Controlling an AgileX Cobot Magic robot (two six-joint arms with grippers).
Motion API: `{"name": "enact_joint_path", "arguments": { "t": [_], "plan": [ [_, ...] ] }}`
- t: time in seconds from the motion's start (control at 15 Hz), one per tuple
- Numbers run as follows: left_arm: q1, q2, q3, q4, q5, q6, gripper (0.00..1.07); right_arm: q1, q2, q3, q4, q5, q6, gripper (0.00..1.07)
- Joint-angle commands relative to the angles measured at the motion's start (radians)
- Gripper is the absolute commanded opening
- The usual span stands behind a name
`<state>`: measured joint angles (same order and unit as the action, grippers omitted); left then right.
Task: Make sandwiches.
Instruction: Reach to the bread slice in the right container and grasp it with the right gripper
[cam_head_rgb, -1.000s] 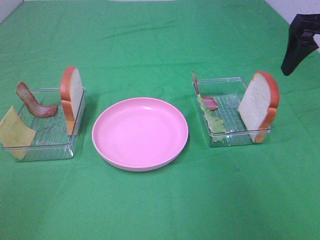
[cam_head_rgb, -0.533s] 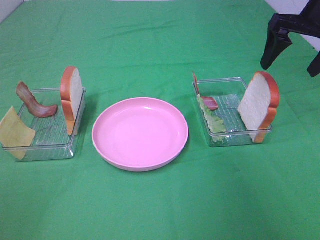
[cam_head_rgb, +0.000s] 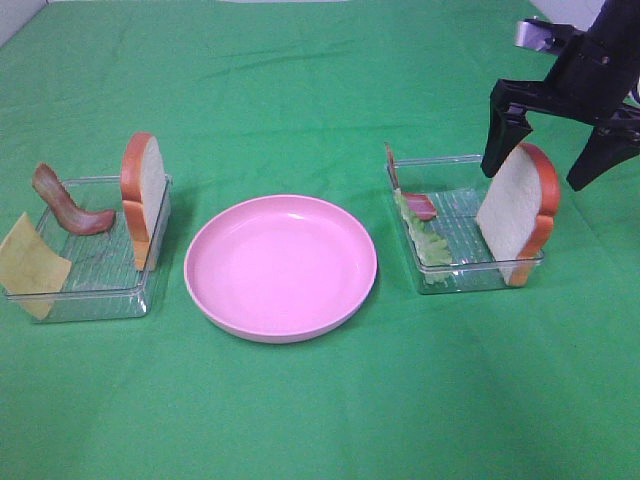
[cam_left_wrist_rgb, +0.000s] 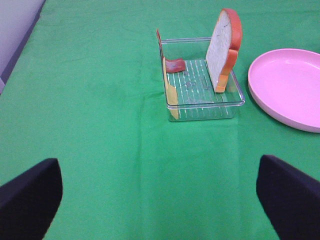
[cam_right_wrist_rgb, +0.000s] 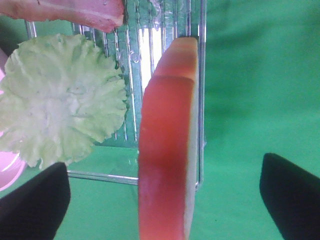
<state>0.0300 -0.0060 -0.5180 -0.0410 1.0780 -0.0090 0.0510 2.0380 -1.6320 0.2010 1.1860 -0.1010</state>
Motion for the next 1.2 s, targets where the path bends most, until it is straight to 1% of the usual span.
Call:
{"name": "enact_joint_path", "arguments": {
  "t": [0.07, 0.87, 0.93, 1.0, 1.07, 1.13, 1.2],
  "plan": [
    [-0.001, -0.012, 0.003, -0.009, -0.002, -0.003, 1.02, -0.001, 0.008, -0.007, -0.011, -0.017, -0.004, 0.99],
    [-0.001, -0.012, 0.003, -0.009, -0.002, -0.003, 1.02, -0.001, 0.089, -0.006, 0.006, 0.019, -0.004, 0.99],
    [-0.001, -0.012, 0.003, -0.009, -0.002, -0.003, 1.02, -0.001, 0.089, -0.008, 0.006, 0.019, -0.012, 0.96],
    [-0.001, -0.012, 0.003, -0.009, -0.002, -0.003, 1.02, -0.001, 0.089, -0.008, 0.006, 0.019, -0.012, 0.88],
    [-0.001, -0.012, 0.003, -0.009, -0.002, -0.003, 1.02, -0.001, 0.089, -0.008, 0.006, 0.016, -0.011, 0.71],
    [-0.001, -0.012, 0.003, -0.009, -0.002, -0.003, 1.02, -0.001, 0.089, -0.008, 0.006, 0.013, -0.006, 0.63],
    [-0.001, -0.012, 0.003, -0.009, -0.002, -0.003, 1.02, -0.001, 0.089, -0.008, 0.006, 0.008, 0.001, 0.45]
  ]
}}
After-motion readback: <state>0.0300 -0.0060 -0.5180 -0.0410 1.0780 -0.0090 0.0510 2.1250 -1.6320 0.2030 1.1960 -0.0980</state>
